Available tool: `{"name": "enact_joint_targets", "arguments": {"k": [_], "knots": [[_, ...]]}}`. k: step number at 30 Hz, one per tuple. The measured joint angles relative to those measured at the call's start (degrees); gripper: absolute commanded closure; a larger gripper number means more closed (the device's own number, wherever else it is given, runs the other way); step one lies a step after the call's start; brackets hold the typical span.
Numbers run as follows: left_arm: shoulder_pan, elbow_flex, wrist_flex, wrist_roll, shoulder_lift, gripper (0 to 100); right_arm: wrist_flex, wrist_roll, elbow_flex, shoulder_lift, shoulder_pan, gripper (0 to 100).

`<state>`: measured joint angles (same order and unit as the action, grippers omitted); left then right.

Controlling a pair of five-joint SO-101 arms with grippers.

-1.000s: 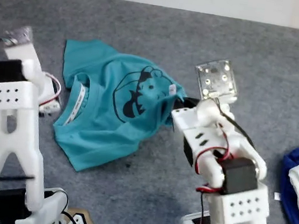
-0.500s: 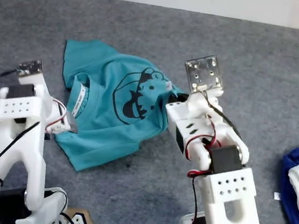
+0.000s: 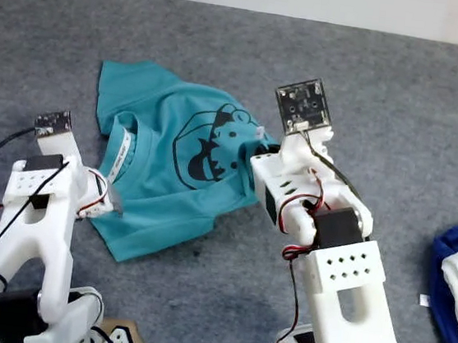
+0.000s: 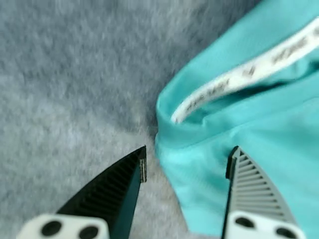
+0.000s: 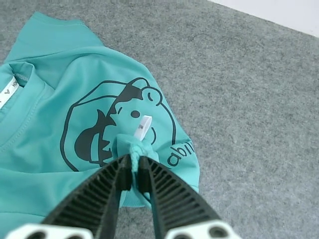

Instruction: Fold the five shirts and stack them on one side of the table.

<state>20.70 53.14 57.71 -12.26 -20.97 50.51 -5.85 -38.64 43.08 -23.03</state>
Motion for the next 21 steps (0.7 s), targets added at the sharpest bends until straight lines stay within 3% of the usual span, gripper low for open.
{"name": "enact_joint_targets", "arguments": {"k": [5,13,21], "knots": [[-0.1,5.4,-9.2,0.0,0.0,76,0.0,0.0,0.0,0.0,0.0,99.2],[-1.0,5.7,-10.7,0.0,0.0,100,0.0,0.0,0.0,0.0,0.0,99.2],[-3.5,5.7,-10.9,0.0,0.0,99,0.0,0.0,0.0,0.0,0.0,99.2]]}}
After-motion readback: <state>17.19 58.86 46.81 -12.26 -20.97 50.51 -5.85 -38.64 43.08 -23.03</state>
